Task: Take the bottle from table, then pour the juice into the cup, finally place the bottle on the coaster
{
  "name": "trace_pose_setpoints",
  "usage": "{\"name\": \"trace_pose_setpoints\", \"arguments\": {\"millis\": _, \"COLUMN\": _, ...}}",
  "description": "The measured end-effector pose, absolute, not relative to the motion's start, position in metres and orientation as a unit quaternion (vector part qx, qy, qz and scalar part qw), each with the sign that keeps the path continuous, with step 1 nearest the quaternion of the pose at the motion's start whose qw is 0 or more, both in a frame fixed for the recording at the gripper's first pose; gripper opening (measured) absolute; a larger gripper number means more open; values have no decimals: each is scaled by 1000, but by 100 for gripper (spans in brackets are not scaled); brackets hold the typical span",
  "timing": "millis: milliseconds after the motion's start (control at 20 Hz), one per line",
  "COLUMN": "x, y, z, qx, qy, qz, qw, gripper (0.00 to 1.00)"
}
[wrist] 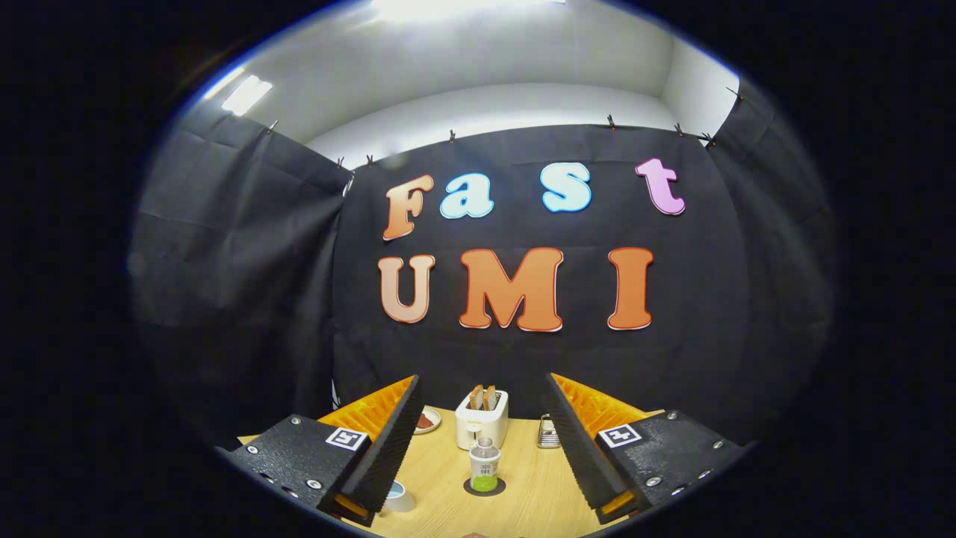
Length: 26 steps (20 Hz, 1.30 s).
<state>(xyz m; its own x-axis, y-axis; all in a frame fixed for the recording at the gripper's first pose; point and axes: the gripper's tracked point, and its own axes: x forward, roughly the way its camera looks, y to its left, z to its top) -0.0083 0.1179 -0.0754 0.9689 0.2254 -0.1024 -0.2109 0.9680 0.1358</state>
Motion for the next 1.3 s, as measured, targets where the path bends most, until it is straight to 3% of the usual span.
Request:
{"name": "trace_pose_setpoints", "arguments": {"millis": 150, "x": -27, "y": 129, "z": -52, "qx": 88, "qy": 49, "qz": 140, "qw": 985, "gripper": 97}}
{"name": "trace_pose_setpoints", "arguments": {"millis": 450, "x": -33, "y": 104, "z": -12, "qx": 64, "qy": 10, "qz": 105, "qw": 992, "gripper": 96}}
{"name": "trace_pose_setpoints", "arguments": {"millis": 600, "x": -41, "y": 113, "z": 0, "qx": 77, "qy": 0, "qz": 131, "qw": 988, "gripper": 96}}
{"name": "trace_pose_setpoints", "arguments": {"millis": 1300, "x": -36, "y": 90, "z": 6, "qx": 49, "qy": -15, "qz": 104, "qw": 993, "gripper": 96}}
